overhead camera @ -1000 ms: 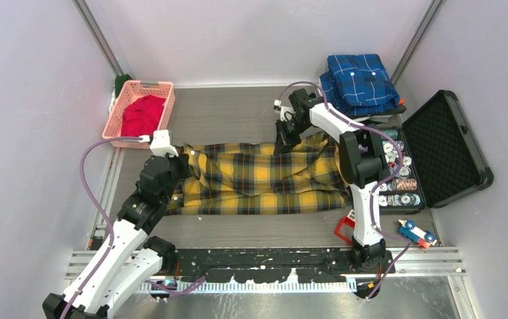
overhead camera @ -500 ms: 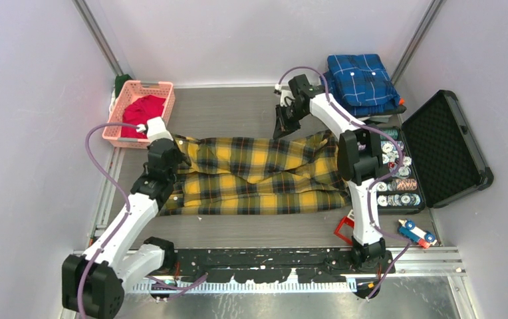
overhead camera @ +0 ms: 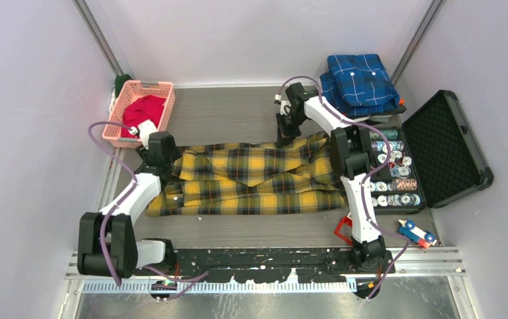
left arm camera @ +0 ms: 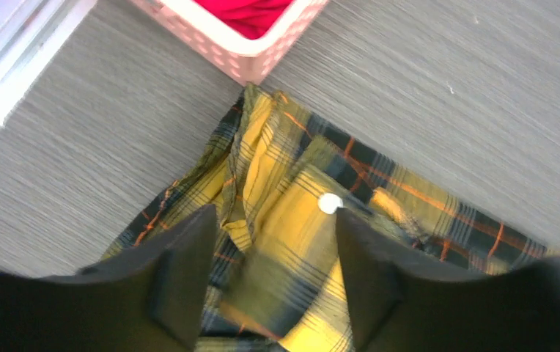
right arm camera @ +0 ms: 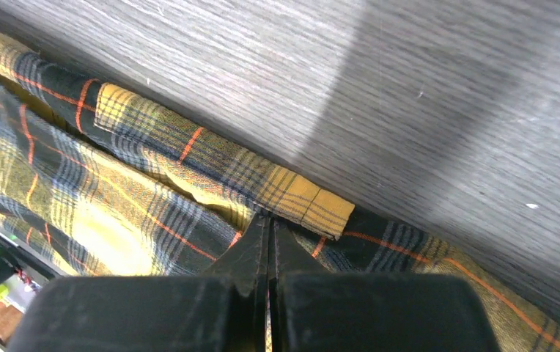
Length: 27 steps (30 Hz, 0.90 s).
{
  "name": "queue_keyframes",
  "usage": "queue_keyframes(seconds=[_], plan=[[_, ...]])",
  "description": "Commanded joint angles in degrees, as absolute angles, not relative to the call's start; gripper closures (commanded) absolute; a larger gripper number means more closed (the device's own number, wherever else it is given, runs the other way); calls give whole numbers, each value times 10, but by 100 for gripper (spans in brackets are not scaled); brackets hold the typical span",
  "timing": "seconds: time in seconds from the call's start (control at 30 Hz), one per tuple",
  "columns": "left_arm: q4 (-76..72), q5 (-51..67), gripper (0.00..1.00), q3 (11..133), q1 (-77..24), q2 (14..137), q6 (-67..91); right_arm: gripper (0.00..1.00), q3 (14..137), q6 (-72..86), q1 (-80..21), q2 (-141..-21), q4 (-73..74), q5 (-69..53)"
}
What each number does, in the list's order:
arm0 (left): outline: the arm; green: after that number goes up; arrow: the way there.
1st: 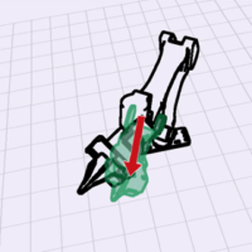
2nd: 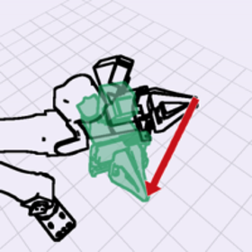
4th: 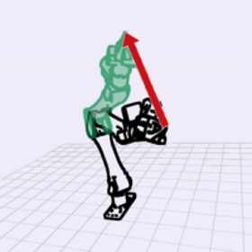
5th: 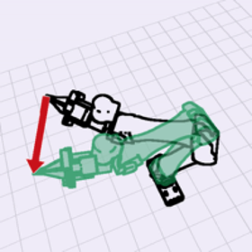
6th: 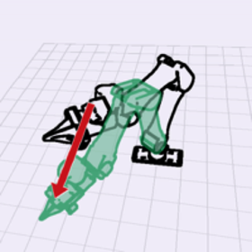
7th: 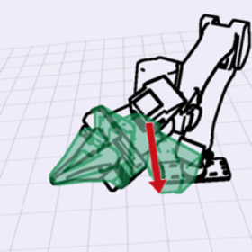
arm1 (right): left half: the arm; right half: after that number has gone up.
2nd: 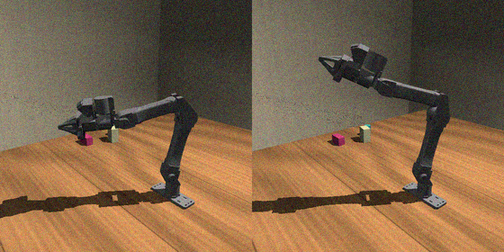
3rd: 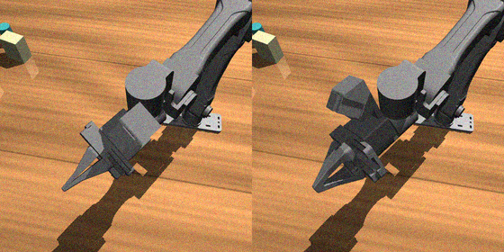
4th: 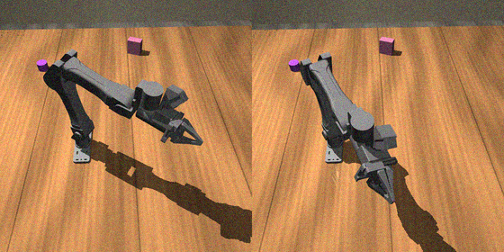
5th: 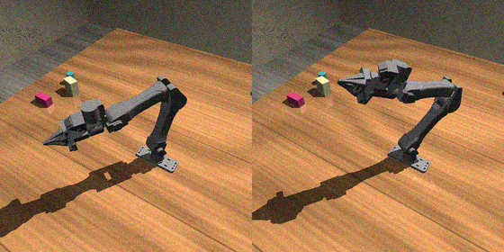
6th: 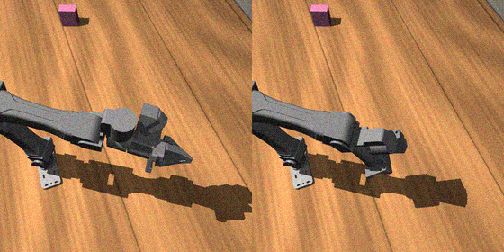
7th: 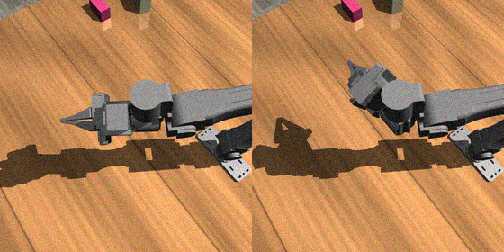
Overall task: Fold and stack the mixed laundry pile
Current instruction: Fold the shirt at the center of the board.
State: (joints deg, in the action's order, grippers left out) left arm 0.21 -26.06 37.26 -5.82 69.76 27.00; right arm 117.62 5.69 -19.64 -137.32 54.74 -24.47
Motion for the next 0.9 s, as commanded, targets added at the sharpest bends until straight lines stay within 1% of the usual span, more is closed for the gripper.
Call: queue_keyframes(seconds=[0.0, 0.03, 0.07, 0.1, 0.2, 0.27, 0.3, 0.33, 0.4, 0.47, 0.57, 0.63, 0.7, 0.77, 0.87], plan=[[-3, -293, 11, 423, -16, 736, 323, 99, 1217, 73, -198, -1361, 553, -217], [9, -290, 2, 429, -11, 736, 324, 98, 1217, 78, -198, -1357, 553, -208], [17, -289, 0, 434, -10, 733, 321, 93, 1218, 84, -200, -1352, 554, -195], [19, -285, 0, 436, -10, 726, 318, 87, 1217, 90, -201, -1345, 554, -181], [21, -242, 0, 435, -12, 688, 313, 72, 1207, 113, -210, -1313, 547, -145], [26, -210, 1, 437, -20, 668, 304, 65, 1193, 137, -220, -1278, 541, -112], [39, -196, 2, 443, -27, 664, 296, 64, 1179, 152, -227, -1257, 534, -96], [58, -177, 3, 454, -36, 665, 286, 64, 1158, 171, -234, -1234, 526, -76], [95, -141, 5, 470, -56, 670, 269, 64, 1104, 219, -260, -1180, 512, 2], [94, -80, 8, 464, -71, 680, 256, 65, 1027, 288, -287, -1118, 504, 112], [89, -17, 13, 459, -89, 709, 259, 65, 908, 383, -324, -1045, 486, 200], [90, -5, 13, 464, -107, 741, 250, 67, 832, 437, -341, -1007, 447, 215], [94, 28, 14, 476, -118, 778, 242, 71, 778, 453, -345, -986, 406, 206], [94, 37, 16, 487, -132, 814, 238, 74, 773, 447, -343, -986, 396, 219], [76, 22, 17, 498, -144, 851, 223, 78, 811, 435, -330, -1020, 415, 220]])
